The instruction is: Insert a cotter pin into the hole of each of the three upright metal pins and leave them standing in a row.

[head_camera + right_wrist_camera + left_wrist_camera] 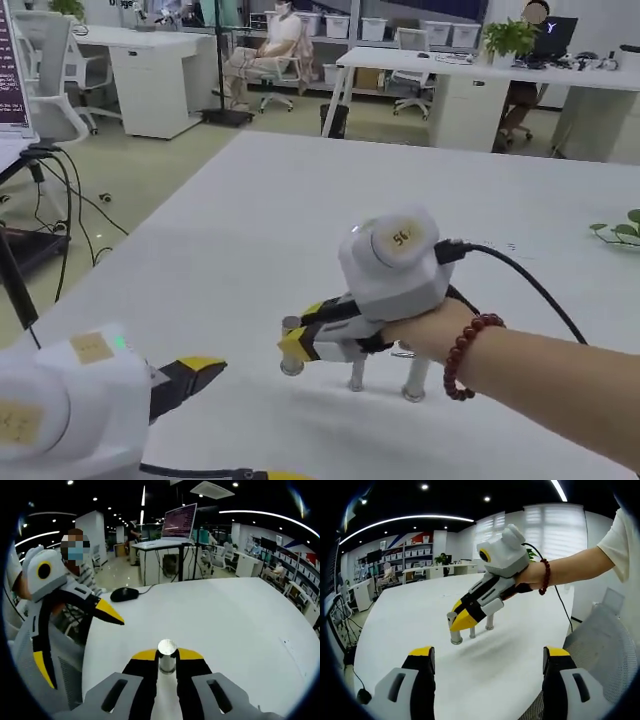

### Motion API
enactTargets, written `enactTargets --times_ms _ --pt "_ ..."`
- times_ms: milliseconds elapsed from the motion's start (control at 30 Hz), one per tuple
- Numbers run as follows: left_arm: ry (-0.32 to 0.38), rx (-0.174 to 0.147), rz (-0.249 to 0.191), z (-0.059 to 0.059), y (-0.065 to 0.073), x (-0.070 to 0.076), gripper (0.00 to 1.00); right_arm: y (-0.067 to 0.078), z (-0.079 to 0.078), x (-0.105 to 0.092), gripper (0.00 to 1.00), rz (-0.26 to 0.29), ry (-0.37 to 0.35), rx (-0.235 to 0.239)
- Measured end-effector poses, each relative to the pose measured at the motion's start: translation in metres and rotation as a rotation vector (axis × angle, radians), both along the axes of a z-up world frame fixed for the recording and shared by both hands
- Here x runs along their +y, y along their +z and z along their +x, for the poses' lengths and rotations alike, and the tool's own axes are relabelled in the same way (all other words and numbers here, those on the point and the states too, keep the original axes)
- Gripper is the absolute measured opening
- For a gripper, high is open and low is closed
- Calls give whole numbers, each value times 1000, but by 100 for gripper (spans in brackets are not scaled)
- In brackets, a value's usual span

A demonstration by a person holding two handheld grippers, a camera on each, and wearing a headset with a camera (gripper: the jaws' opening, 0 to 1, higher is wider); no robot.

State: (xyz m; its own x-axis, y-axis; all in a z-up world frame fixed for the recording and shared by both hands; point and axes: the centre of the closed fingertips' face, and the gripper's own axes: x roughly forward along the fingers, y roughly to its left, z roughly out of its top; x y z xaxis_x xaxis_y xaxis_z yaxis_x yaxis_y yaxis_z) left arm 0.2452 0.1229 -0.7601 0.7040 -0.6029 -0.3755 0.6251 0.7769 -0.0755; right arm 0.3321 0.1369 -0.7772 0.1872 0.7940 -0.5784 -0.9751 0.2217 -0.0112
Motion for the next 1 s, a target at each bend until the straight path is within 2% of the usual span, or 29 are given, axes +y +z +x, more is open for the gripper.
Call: enactTargets --times_ms 300,533,1000 --pt "-22 -15 0 -2 6 -11 88 -8 -27 -34 13 -7 -17 -2" --pt "-45 -21 5 -3 6 -23 87 -18 -39 -66 13 -16 -65 7" --pt "-45 -13 -10 1 5 -39 84 -31 -32 -113 13 -24 -190 -9"
